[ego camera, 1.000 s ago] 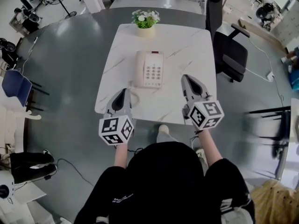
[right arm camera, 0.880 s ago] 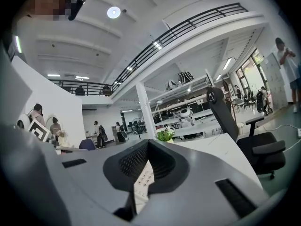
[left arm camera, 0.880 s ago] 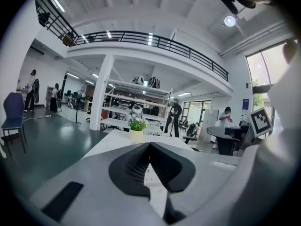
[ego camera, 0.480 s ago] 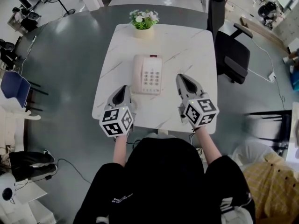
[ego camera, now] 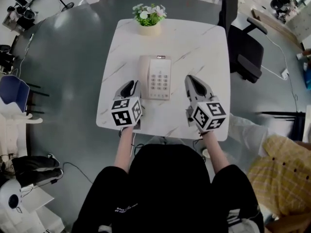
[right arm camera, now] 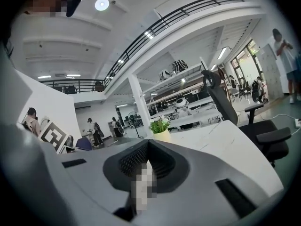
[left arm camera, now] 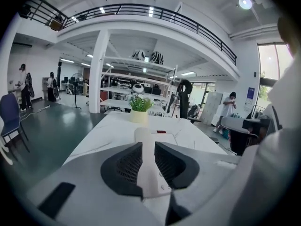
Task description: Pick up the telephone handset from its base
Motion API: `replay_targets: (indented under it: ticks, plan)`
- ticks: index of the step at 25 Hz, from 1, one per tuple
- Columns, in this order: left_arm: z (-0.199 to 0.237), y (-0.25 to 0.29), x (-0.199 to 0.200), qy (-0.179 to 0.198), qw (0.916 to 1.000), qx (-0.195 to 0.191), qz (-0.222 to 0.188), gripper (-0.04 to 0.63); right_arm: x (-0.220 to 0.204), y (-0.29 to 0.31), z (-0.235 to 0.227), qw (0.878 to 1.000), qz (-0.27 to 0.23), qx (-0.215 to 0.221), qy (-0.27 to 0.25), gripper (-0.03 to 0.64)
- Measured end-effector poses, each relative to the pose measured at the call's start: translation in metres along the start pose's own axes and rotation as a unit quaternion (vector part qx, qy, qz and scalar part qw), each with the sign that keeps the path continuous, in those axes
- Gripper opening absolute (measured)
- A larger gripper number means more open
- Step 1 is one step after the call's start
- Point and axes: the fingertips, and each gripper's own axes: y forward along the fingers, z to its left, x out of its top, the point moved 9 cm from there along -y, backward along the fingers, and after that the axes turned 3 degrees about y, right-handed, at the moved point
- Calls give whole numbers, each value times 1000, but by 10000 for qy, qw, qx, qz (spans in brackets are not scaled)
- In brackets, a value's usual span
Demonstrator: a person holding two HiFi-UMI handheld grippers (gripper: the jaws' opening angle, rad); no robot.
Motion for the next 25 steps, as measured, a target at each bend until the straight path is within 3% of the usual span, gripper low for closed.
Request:
replay_targets:
  ticks: [10, 25]
  plan:
    - [6, 66, -14, -11, 9961, -52, 885, 233, -14, 10, -19, 9988, 256, -305, 297, -9]
    - [5, 108, -23, 173, 9862, 329, 1611, 229, -30, 24, -33, 9974, 391, -316, 518, -9]
